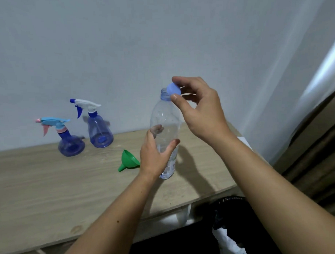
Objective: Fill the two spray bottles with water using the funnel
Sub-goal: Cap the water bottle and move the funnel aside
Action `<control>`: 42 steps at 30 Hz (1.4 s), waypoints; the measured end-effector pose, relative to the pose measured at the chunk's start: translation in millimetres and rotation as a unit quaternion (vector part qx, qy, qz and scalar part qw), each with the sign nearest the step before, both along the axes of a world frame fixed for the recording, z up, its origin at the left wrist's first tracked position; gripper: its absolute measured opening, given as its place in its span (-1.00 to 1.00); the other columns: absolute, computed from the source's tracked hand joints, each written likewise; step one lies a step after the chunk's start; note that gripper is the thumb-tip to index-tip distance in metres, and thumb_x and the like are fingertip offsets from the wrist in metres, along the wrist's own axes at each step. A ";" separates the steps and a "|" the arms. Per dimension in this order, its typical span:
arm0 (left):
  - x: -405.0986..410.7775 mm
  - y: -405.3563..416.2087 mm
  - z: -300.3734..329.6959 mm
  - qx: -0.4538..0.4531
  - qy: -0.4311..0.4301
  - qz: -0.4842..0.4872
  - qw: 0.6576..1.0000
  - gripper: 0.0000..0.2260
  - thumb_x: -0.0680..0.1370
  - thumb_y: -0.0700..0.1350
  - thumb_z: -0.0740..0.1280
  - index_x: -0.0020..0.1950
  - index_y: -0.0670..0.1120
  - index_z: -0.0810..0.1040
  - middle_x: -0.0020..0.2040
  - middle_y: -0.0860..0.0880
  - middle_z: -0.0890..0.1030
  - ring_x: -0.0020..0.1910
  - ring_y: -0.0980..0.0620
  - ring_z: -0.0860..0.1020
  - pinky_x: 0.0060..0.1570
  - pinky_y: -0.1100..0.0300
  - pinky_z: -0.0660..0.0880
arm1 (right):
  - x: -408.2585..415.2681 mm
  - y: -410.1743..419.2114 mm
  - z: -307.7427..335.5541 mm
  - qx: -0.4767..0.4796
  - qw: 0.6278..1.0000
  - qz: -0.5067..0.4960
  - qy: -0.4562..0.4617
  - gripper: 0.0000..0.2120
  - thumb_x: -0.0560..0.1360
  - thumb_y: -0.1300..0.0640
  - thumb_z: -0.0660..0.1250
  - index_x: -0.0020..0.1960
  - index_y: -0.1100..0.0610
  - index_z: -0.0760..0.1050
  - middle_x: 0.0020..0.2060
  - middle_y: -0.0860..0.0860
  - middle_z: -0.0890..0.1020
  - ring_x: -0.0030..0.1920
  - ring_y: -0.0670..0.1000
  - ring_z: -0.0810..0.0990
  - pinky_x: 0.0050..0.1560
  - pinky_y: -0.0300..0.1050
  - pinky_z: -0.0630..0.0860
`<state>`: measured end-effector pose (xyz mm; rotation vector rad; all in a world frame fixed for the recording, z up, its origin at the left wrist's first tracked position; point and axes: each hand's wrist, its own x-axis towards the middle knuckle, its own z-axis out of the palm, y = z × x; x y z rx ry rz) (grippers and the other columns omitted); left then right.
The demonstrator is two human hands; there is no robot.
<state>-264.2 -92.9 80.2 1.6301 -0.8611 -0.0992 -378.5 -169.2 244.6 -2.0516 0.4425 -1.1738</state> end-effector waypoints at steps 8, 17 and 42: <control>1.4 0.4 3.8 0.050 0.012 0.001 0.999 -0.33 0.50 0.24 0.59 0.49 -0.01 0.47 0.41 0.06 0.61 0.39 0.02 0.59 0.37 0.03 0.55 | 13.0 -13.2 21.0 -0.059 0.989 0.017 0.136 -0.74 0.63 0.23 0.40 0.30 0.14 0.65 0.18 -0.03 0.64 0.12 -0.09 0.66 0.15 -0.41 0.54; 1.1 7.8 13.5 0.089 0.020 -0.025 0.996 -0.31 0.52 0.17 0.61 0.51 -0.09 0.45 0.44 0.01 0.59 0.41 -0.03 0.58 0.30 0.19 0.44 | 13.2 -0.1 25.9 0.053 0.990 -0.017 0.127 -0.58 0.51 0.01 0.57 0.30 0.05 0.57 0.10 -0.07 0.62 -0.10 -0.19 0.64 -0.08 -0.41 0.53; 2.3 14.6 20.8 0.122 0.050 -0.053 0.990 -0.31 0.50 0.14 0.63 0.50 -0.06 0.42 0.43 0.01 0.57 0.42 -0.03 0.56 0.42 -0.02 0.51 | 18.6 1.7 18.4 0.115 0.985 -0.041 0.123 -0.73 0.48 -0.02 0.60 0.06 0.09 0.64 -0.27 -0.10 0.68 -0.31 -0.21 0.58 -0.12 -0.29 0.58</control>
